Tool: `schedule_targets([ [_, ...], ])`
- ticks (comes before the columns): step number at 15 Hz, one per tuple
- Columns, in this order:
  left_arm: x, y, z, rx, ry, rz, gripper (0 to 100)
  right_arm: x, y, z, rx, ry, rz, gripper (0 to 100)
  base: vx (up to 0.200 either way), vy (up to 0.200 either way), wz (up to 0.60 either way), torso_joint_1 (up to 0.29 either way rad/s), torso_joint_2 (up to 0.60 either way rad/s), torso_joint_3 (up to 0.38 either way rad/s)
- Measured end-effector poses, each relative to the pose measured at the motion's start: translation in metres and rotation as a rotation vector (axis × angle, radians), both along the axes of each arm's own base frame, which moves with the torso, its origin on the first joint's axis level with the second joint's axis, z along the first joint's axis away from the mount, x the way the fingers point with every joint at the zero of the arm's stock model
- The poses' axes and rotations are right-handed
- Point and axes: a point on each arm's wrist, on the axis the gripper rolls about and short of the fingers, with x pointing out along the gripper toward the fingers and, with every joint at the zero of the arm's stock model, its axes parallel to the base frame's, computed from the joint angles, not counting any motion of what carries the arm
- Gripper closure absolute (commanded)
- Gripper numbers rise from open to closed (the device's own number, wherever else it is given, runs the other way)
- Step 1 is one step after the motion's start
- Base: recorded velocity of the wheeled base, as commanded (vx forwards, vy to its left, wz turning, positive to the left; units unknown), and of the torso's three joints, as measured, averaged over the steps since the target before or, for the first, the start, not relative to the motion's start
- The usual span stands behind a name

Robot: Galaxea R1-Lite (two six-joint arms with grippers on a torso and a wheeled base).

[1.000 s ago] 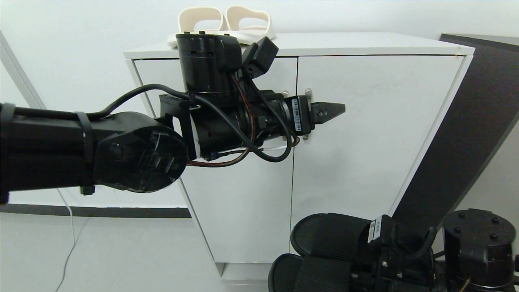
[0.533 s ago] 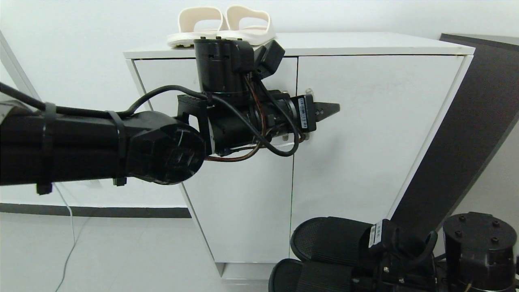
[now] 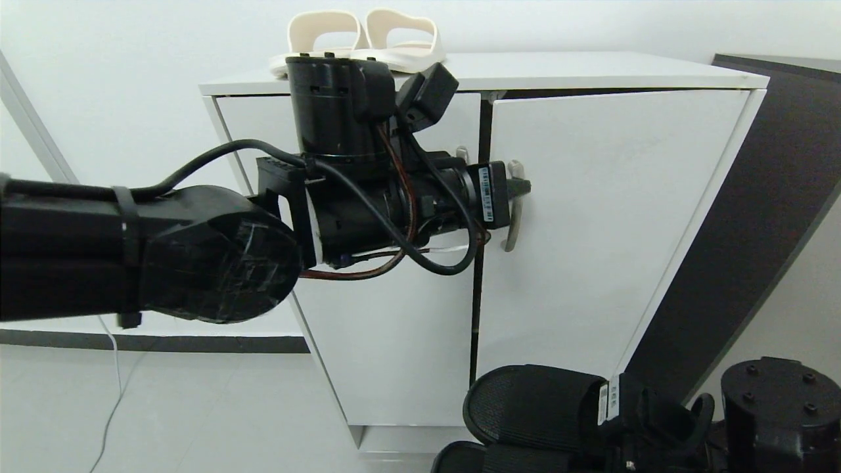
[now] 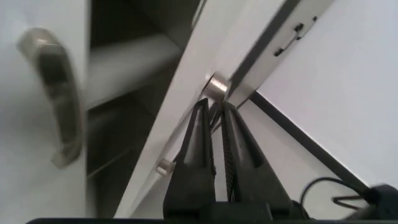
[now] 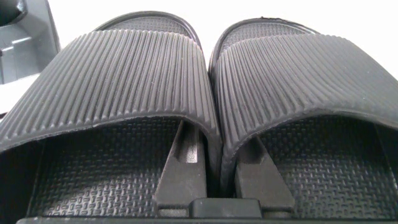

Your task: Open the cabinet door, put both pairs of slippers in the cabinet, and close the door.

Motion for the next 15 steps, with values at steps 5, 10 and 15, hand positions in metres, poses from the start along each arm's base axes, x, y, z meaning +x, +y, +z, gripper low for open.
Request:
schedule_targets([
  [5, -0.028, 0.017, 0.003, 0.006, 0.002, -0.016, 100, -0.001, 0.000, 0.000, 0.001, -0.001, 0.005, 100, 0.000, 0.000, 0.00, 0.000, 0.00, 0.000],
  [10, -0.034, 0.038, 0.010, -0.012, -0.010, -0.023, 100, -0.002, 0.000, 0.000, 0.001, -0.001, 0.007, 100, 0.000, 0.000, 0.00, 0.000, 0.00, 0.000],
  [15, -0.011, 0.039, 0.017, -0.042, -0.010, 0.000, 100, -0.005, 0.000, -0.002, -0.015, -0.011, 0.023, 100, 0.000, 0.000, 0.00, 0.000, 0.00, 0.000],
])
